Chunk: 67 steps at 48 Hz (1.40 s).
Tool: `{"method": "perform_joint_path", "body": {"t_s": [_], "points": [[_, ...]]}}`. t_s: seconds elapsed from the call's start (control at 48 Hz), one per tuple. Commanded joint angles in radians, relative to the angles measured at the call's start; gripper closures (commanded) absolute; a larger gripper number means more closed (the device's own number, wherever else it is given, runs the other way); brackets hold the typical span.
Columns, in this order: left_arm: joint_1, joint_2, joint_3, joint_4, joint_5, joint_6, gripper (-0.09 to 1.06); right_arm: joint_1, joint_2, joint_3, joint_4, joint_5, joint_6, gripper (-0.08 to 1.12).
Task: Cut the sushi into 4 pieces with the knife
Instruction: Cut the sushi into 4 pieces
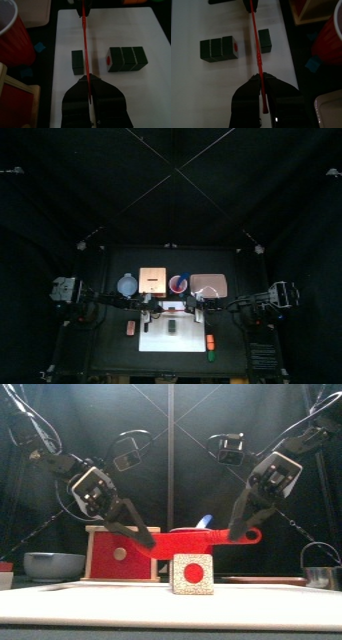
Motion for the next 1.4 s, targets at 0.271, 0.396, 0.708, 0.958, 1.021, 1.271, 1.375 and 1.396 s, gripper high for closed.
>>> {"method": "perform_joint_path", "body": {"t_s": [0.271,0.396,0.708,0.958,1.021,1.271,1.375,1.396], "points": [[-0.109,-0.018,-0.032,0.008,-0.014,0.002,0.73,0.094,-0.040,-0.038,0.003,-0.014,0.002,0.97],[-0.112,-0.015,-0.031,0.008,-0.012,0.003,0.74,0.092,-0.037,-0.038,0.003,-0.014,0.002,0.97],[-0.114,-0.002,-0.034,0.023,-0.012,0.003,0.74,0.104,-0.009,-0.038,0.006,-0.014,0.002,0.97],[-0.114,0.031,-0.048,0.037,-0.009,0.003,0.74,0.106,0.025,-0.043,0.006,-0.014,0.002,0.97],[-0.115,0.040,-0.049,0.041,-0.008,0.003,0.74,0.106,0.029,-0.043,0.006,-0.014,0.002,0.97],[-0.126,0.072,-0.057,0.041,-0.008,0.000,0.74,0.110,0.055,-0.046,0.008,-0.014,0.003,0.97],[-0.132,0.080,-0.057,0.041,-0.008,-0.002,0.74,0.112,0.072,-0.051,0.012,-0.015,0.003,0.97],[-0.133,0.081,-0.057,0.041,-0.008,-0.002,0.74,0.112,0.077,-0.052,0.012,-0.014,0.003,0.97]]}}
